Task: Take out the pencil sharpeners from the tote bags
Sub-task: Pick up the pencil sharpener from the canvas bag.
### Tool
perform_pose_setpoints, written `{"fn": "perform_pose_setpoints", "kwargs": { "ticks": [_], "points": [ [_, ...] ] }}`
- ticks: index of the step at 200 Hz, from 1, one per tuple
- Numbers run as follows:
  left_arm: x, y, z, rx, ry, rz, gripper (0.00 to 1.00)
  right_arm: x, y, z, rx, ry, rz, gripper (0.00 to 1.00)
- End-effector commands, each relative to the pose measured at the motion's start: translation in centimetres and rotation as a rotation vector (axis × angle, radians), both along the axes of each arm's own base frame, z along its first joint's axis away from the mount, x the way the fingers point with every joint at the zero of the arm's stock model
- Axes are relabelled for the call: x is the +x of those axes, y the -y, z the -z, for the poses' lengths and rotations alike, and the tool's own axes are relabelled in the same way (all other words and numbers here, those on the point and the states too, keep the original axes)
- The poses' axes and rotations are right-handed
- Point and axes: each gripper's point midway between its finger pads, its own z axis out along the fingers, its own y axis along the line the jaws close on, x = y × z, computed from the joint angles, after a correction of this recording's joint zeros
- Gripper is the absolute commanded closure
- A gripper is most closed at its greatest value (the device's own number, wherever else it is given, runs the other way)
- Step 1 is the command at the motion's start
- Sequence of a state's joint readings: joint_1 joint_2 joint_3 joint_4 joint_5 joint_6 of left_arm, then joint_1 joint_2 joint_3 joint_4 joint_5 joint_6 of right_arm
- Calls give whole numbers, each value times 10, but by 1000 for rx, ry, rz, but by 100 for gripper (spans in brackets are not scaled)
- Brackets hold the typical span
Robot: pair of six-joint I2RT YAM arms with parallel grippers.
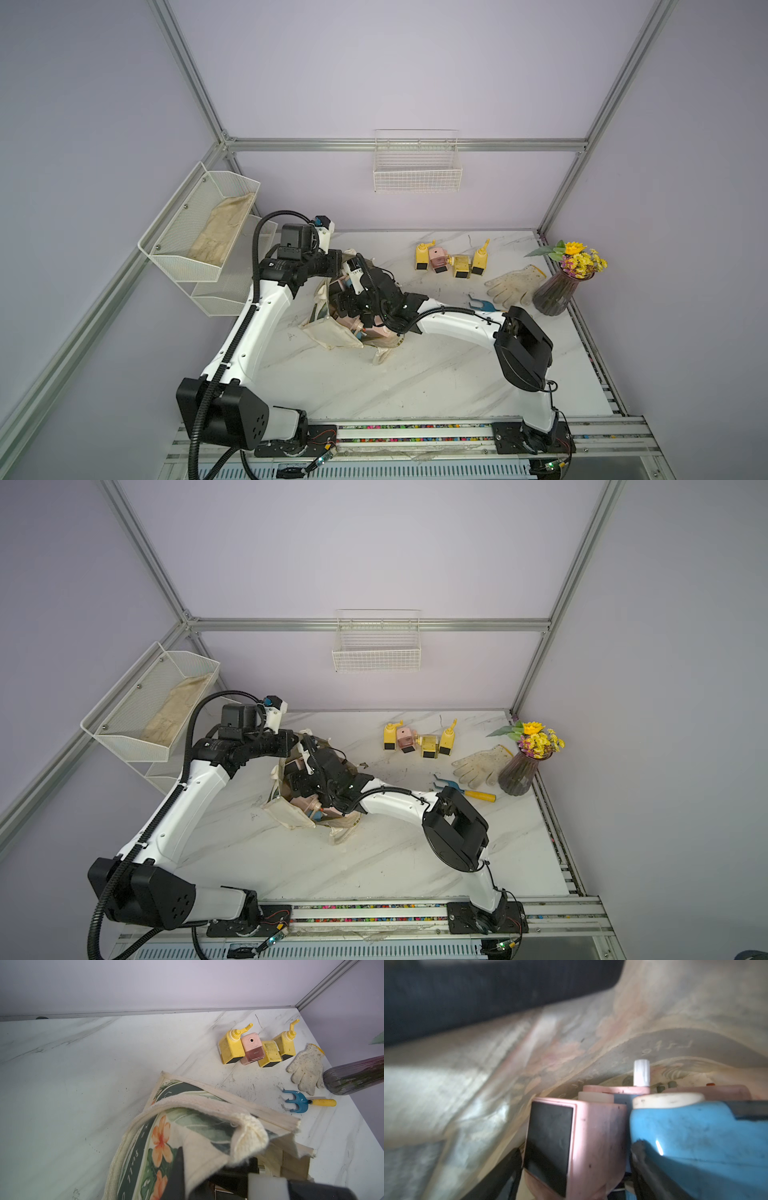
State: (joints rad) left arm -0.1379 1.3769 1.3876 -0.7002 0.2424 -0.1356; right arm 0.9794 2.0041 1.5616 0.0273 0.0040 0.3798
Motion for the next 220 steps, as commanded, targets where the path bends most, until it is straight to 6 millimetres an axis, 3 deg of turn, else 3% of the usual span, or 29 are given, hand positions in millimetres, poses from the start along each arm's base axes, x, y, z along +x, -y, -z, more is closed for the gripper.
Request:
{"fn": "perform_pose_setpoints", "kwargs": {
  "ticks": [1, 33, 55, 101, 152, 200, 220],
  "points": [
    [8, 10, -55, -33, 187, 48, 100, -3, -8, 2, -33, 4, -11, 14],
    [8, 10, -55, -34, 186, 49, 99, 8, -14, 58, -227, -17, 48, 14],
    [9, 11, -54, -32, 184, 51, 100, 30, 1, 72, -298, -6, 216, 16],
    [9, 11, -52, -32, 180, 49, 100, 32, -1, 36, -223, 54, 205, 35],
    [9, 11, -52, -30, 181, 50, 100, 39, 29, 0, -59, 32, 109, 56],
    [10, 11, -51, -27, 179, 49, 100, 38, 56, -14, 36, 7, 24, 66],
    [10, 11, -51, -26, 179, 49, 100, 31, 58, -26, 57, 29, -9, 67]
  ]
}}
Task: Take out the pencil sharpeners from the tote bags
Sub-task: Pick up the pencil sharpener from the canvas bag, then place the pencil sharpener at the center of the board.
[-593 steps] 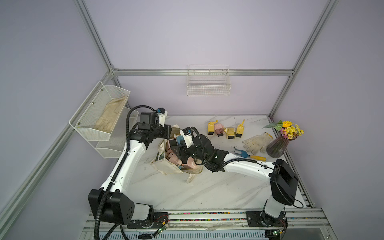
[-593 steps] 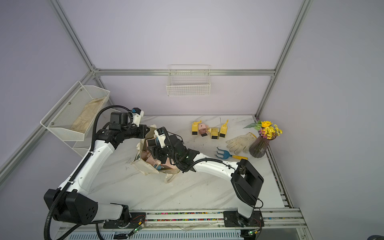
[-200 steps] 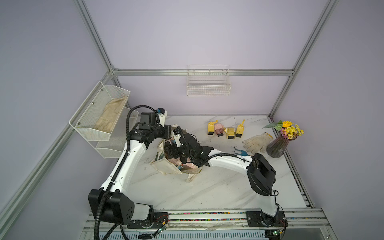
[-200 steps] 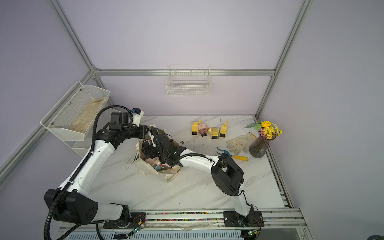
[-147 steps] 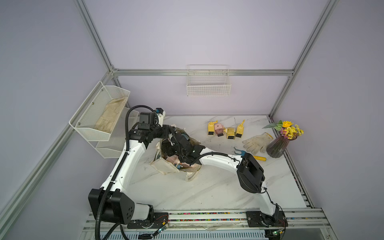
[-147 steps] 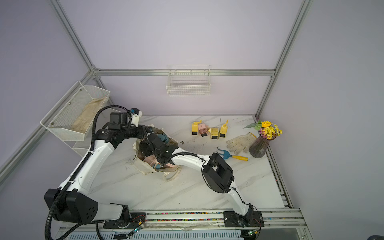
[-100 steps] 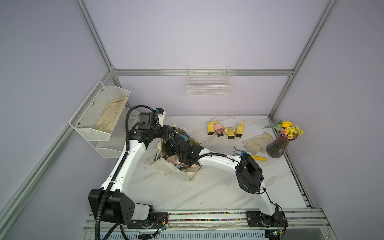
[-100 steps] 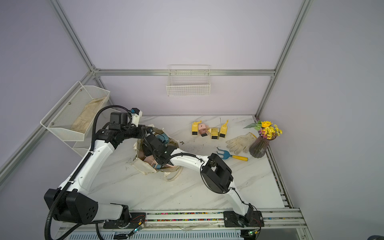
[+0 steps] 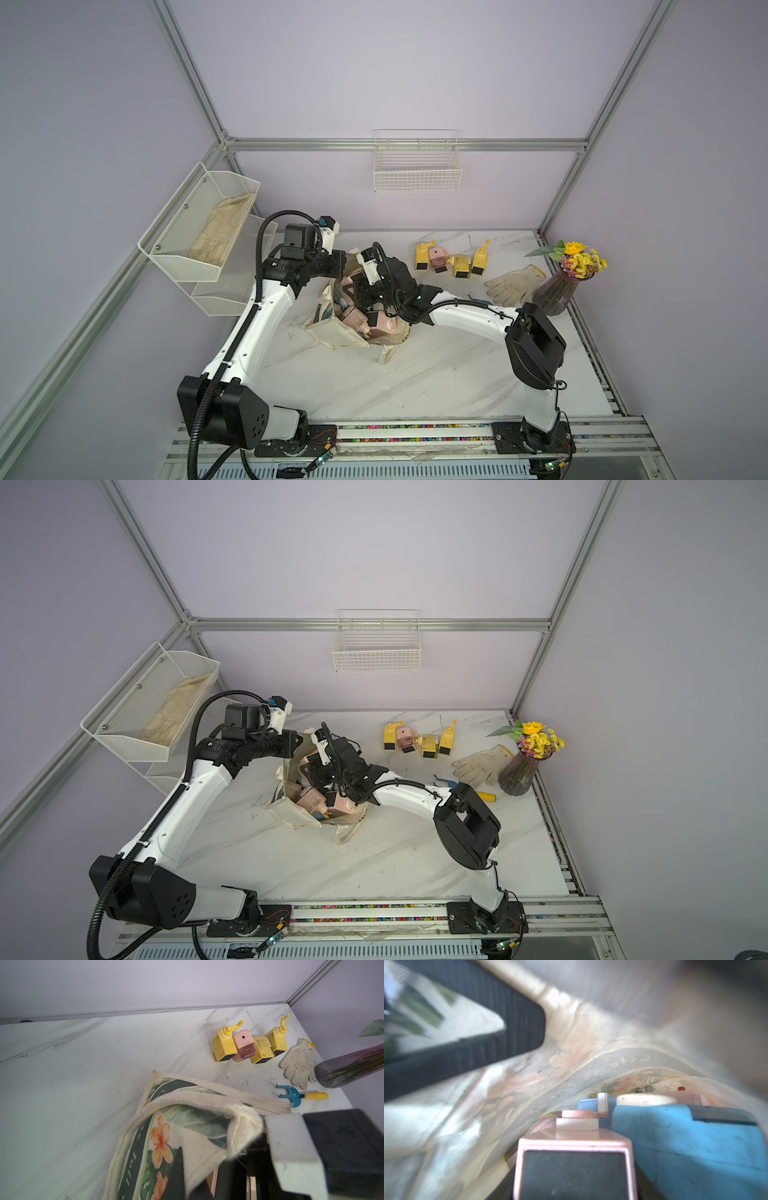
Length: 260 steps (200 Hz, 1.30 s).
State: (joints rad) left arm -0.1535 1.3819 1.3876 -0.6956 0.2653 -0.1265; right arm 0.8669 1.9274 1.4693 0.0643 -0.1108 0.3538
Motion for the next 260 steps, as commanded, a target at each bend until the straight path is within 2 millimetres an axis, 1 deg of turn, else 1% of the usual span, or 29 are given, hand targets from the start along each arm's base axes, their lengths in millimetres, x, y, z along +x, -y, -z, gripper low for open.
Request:
{"fn": "perform_pose_setpoints", "kwargs": {
  "ticks": [1, 44, 61, 88, 111, 125, 140, 158, 172, 188, 205, 216, 224, 232, 260],
  "points": [
    [12, 0, -51, -23, 177, 8, 100, 3, 16, -18, 28, 35, -7, 67],
    [12, 1, -50, -22, 174, 9, 99, -16, 22, -51, 84, 87, -76, 70],
    [12, 0, -50, -24, 173, 7, 99, -23, 28, -72, 103, 124, -88, 71],
    [14, 0, -47, -20, 168, 6, 99, -37, 49, -110, 122, 239, -83, 71],
    [15, 0, -44, -18, 158, 4, 99, -42, 71, -144, 145, 326, -30, 71],
    [14, 0, -46, -18, 161, 4, 99, -36, 90, -162, 158, 368, 36, 71],
    [14, 0, -47, -18, 165, 2, 99, -17, 115, -174, 167, 374, 144, 71],
    [14, -1, -46, -16, 163, 1, 99, 10, 152, -183, 182, 371, 278, 71],
    [14, 0, -48, -19, 166, 4, 99, 33, 179, -184, 174, 361, 405, 72],
    [13, 0, -49, -20, 169, 5, 99, 57, 212, -182, 170, 343, 501, 71],
    [12, 0, -51, -21, 173, 4, 99, 90, 251, -167, 137, 287, 641, 72],
    [12, 0, -51, -21, 173, 5, 99, 105, 268, -157, 119, 267, 697, 72],
    [12, 0, -51, -22, 174, 6, 99, 114, 275, -149, 107, 255, 727, 72],
    [12, 0, -52, -22, 177, 6, 99, 121, 277, -140, 90, 241, 756, 72],
    [11, 0, -53, -22, 178, 4, 99, 141, 259, -99, 58, 162, 719, 73]
  ]
}}
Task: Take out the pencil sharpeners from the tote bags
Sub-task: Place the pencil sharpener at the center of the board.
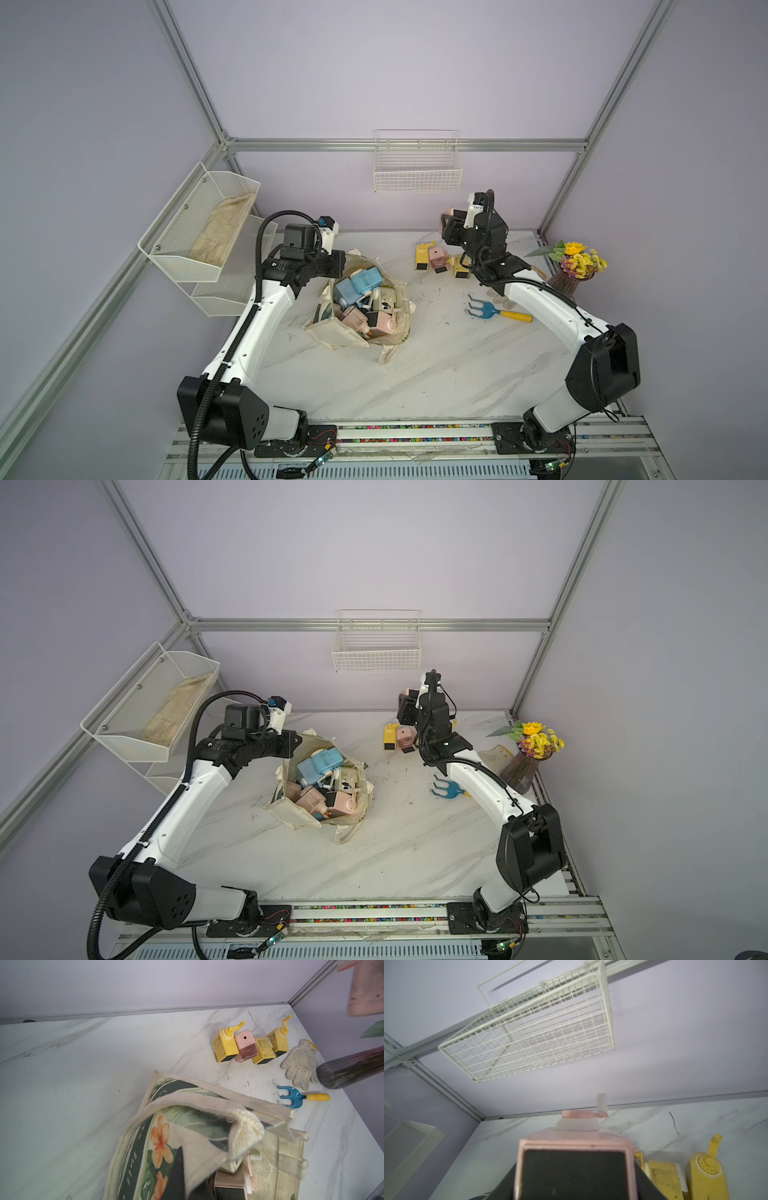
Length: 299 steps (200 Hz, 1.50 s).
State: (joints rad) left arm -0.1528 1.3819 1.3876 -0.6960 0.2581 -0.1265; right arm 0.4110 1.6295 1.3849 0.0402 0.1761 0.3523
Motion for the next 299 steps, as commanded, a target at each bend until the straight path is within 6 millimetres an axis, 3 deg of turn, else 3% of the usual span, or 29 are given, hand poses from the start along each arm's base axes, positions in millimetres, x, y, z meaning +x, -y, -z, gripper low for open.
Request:
{"fn": "perform_pose_setpoints", "kwargs": {
  "ticks": [1, 45, 90, 116, 166, 202, 241, 254, 269, 299],
  "points": [
    [11, 1, -53, -26, 177, 12, 99, 12, -17, 16, 26, -37, -14, 73],
    [10, 1, -53, -26, 177, 12, 99, 30, -85, 71, 39, -130, -167, 74],
    [10, 2, -54, -27, 181, 14, 99, 59, -135, 135, -27, -230, -181, 75],
    [10, 1, -54, -23, 182, 13, 99, 73, -144, 167, -103, -269, -114, 75],
    [10, 2, -53, -26, 178, 15, 99, 90, -136, 216, -192, -326, -16, 75],
    [12, 2, -51, -26, 171, 14, 99, 93, -131, 233, -229, -339, 13, 74],
    [12, 3, -48, -27, 165, 17, 99, 95, -121, 236, -240, -342, 60, 71],
    [12, 3, -49, -27, 166, 17, 99, 95, -128, 234, -228, -336, 18, 65],
    [13, 3, -48, -26, 164, 16, 99, 94, -132, 232, -220, -341, -3, 50],
    [12, 2, -49, -24, 169, 16, 99, 92, -130, 218, -216, -333, -1, 30]
  ]
}}
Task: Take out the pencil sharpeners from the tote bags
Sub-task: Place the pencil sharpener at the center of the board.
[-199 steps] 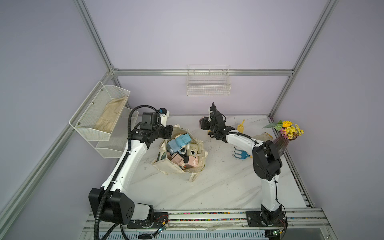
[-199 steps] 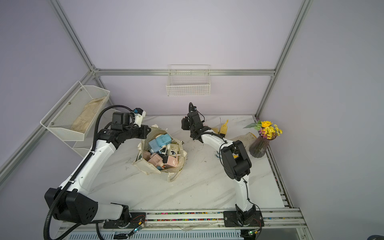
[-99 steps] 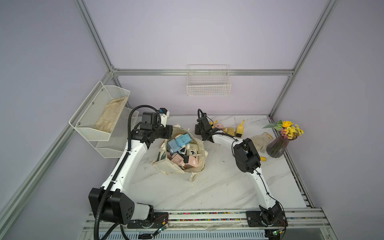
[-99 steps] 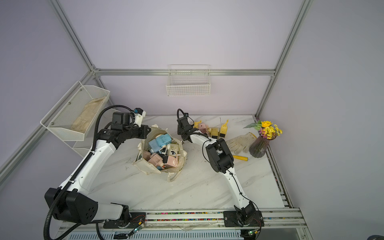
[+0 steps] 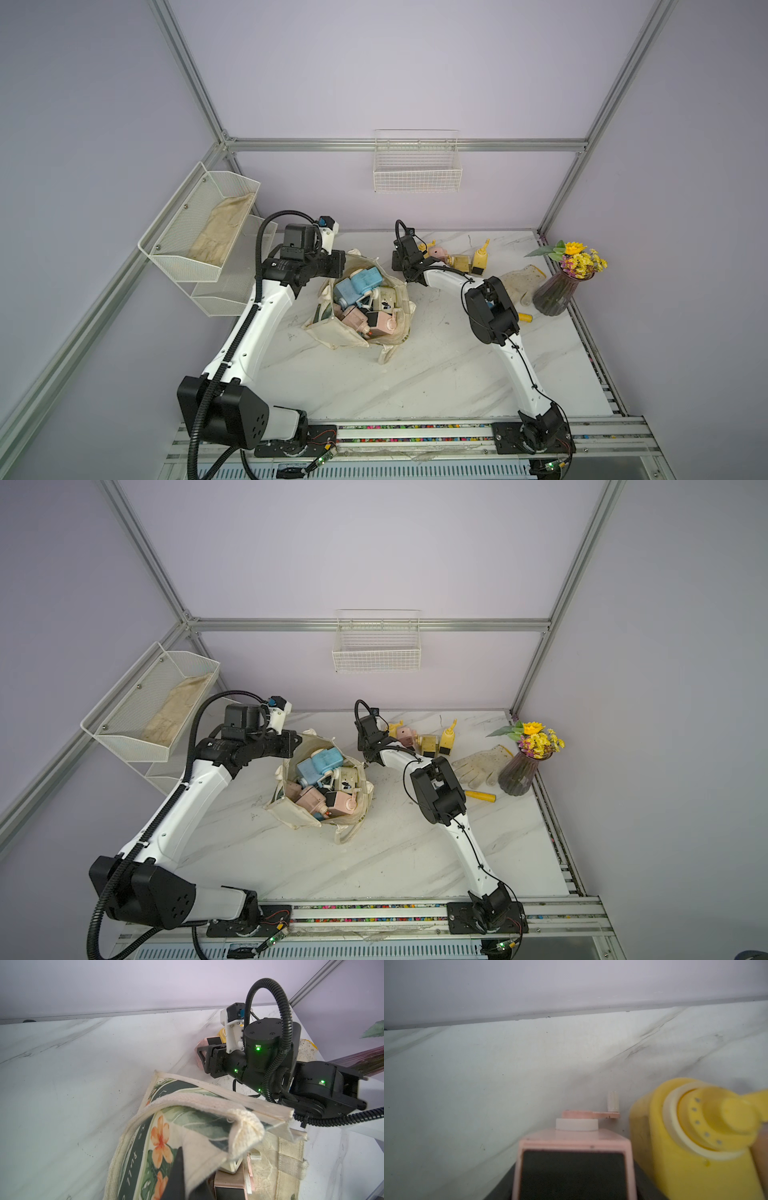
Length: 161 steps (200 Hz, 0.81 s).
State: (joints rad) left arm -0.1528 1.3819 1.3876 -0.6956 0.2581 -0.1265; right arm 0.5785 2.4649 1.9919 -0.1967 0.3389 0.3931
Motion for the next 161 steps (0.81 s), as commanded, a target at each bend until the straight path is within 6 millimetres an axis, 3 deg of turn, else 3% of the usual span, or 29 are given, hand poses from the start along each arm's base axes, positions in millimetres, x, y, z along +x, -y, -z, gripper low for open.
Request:
{"fn": "perform_pose_setpoints", "kwargs": {
  "ticks": [1, 51, 84, 129, 161],
  "points": [
    [12, 2, -49, -24, 168, 15, 99, 6, -2, -35, 29, 51, -2, 29],
    [12, 2, -50, -23, 169, 15, 99, -5, -2, -89, 84, 99, -37, 22],
    [12, 2, -50, -22, 171, 14, 99, -28, 7, -150, 146, 154, -58, 21],
    [11, 3, -50, -25, 171, 18, 99, -86, 35, -242, 247, 277, -92, 25],
    [11, 3, -51, -26, 173, 17, 99, -161, 10, -293, 325, 364, -284, 30]
  ]
}}
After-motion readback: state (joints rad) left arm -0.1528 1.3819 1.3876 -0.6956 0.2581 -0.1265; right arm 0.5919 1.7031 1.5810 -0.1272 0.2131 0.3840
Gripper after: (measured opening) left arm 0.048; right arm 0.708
